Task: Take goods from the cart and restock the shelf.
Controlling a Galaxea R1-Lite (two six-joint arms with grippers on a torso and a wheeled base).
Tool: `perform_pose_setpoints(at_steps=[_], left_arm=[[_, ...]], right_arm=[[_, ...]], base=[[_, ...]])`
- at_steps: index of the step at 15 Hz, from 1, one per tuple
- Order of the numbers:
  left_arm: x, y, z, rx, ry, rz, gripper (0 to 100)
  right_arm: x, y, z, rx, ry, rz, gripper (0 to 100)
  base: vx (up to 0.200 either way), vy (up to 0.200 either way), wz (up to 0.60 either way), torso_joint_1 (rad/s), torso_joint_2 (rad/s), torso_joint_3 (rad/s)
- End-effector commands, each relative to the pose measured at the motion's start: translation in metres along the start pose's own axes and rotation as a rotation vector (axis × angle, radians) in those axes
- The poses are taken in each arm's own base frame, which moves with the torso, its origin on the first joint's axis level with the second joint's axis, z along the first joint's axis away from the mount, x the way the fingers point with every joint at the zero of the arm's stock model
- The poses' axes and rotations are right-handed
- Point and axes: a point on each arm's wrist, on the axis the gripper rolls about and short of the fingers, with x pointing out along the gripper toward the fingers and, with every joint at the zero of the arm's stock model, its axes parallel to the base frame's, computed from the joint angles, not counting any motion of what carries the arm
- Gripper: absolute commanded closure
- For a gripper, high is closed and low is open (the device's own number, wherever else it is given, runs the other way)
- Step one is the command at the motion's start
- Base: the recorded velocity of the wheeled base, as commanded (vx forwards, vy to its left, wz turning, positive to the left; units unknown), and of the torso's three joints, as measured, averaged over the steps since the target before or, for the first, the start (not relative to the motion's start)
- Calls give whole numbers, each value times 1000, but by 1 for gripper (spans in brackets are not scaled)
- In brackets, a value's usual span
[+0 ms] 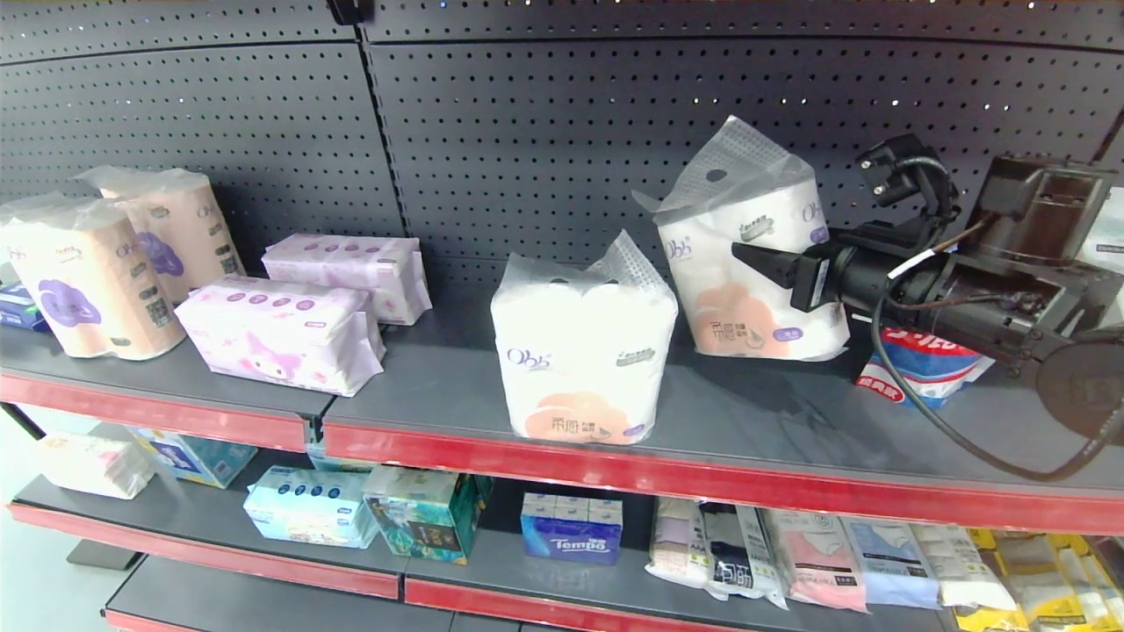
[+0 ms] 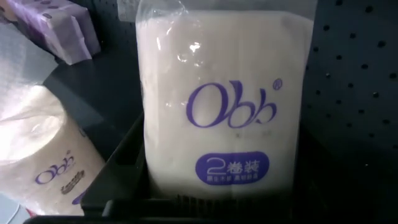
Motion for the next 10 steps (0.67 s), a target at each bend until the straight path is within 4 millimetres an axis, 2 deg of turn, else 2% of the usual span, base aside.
perform_pose_setpoints(at_steps=[1, 4, 10], left_arm=[[0, 0, 0, 0, 0, 0, 0], [0, 0, 0, 0, 0, 0, 0], [0, 0, 0, 0, 0, 0, 0]], right_arm=[[11, 0, -10, 13, 26, 10, 100], [23, 7, -18, 53, -2, 45, 100], [38, 9, -30, 94, 15, 143, 100]], base=[[0, 0, 0, 0, 0, 0], [0, 0, 0, 0, 0, 0], [0, 0, 0, 0, 0, 0]])
